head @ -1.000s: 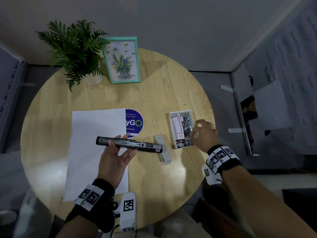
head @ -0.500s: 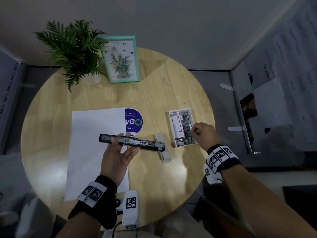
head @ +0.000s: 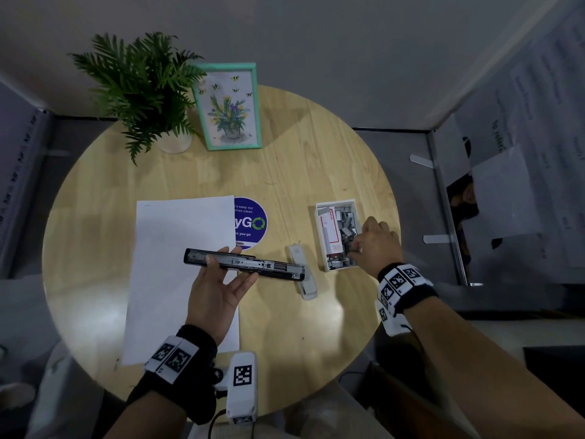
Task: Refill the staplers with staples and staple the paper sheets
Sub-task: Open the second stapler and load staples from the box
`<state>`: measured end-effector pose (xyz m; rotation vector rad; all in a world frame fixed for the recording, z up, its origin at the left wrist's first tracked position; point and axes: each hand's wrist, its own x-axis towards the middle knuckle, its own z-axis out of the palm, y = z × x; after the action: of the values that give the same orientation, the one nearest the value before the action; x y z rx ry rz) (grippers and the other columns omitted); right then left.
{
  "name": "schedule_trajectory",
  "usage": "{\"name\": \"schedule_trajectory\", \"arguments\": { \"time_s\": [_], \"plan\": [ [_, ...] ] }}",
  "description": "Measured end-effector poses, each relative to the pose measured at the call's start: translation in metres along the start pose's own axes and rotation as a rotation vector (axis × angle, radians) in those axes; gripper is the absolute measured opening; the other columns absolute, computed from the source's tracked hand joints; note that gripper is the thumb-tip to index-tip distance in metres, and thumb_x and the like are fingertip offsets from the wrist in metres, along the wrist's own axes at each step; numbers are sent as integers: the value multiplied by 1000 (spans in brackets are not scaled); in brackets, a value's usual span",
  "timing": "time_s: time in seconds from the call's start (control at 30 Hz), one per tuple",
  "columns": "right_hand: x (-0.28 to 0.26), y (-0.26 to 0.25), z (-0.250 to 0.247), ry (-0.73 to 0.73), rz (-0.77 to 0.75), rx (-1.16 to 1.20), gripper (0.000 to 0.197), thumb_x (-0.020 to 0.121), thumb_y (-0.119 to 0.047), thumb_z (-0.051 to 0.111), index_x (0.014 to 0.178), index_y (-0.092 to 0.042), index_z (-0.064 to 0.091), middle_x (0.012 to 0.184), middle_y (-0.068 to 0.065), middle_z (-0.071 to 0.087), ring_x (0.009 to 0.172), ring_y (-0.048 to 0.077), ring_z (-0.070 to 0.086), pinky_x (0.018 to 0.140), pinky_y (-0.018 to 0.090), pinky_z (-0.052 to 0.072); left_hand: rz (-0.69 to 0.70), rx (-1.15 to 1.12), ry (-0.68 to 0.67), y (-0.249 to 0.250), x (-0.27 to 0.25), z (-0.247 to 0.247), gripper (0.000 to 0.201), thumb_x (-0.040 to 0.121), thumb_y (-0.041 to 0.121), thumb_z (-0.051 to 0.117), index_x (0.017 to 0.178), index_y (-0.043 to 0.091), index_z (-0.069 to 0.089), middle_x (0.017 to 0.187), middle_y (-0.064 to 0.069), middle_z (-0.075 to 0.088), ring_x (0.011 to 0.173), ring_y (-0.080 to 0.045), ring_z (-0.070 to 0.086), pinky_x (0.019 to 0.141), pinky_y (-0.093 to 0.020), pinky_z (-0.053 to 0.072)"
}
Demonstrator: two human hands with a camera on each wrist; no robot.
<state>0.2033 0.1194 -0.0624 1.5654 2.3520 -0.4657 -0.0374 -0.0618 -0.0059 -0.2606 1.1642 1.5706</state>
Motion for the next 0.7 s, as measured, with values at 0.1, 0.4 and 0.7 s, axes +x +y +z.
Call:
{"name": "schedule_trajectory", "arguments": {
  "time_s": [0.1,0.4,0.7],
  "plan": [
    [3,-4,2,-19,17,-60,17,75,-35,72,81,-20,72,107,4,47,101,25,44,88,41,40,-4,-3,-14,1,0,3,32,101,34,35,111,11,54,126,-8,62,112,-39,60,87,-43,57],
    [-2,5,7,84,24,61,8,83,-20,63,82,-14,68,107,7,50,103,26,46,87,40,35,-2,-25,-29,8,-1,6,34,101,35,35,117,10,52,120,-7,66,118,-39,57,88,-44,56],
    [-8,14,5,23,30,50,8,80,-26,66,86,-22,71,118,0,47,110,23,42,95,42,34,-13,-41,-61,8,-1,2,33,100,37,36,111,12,56,123,-6,64,102,-31,68,84,-40,59]
  ]
}}
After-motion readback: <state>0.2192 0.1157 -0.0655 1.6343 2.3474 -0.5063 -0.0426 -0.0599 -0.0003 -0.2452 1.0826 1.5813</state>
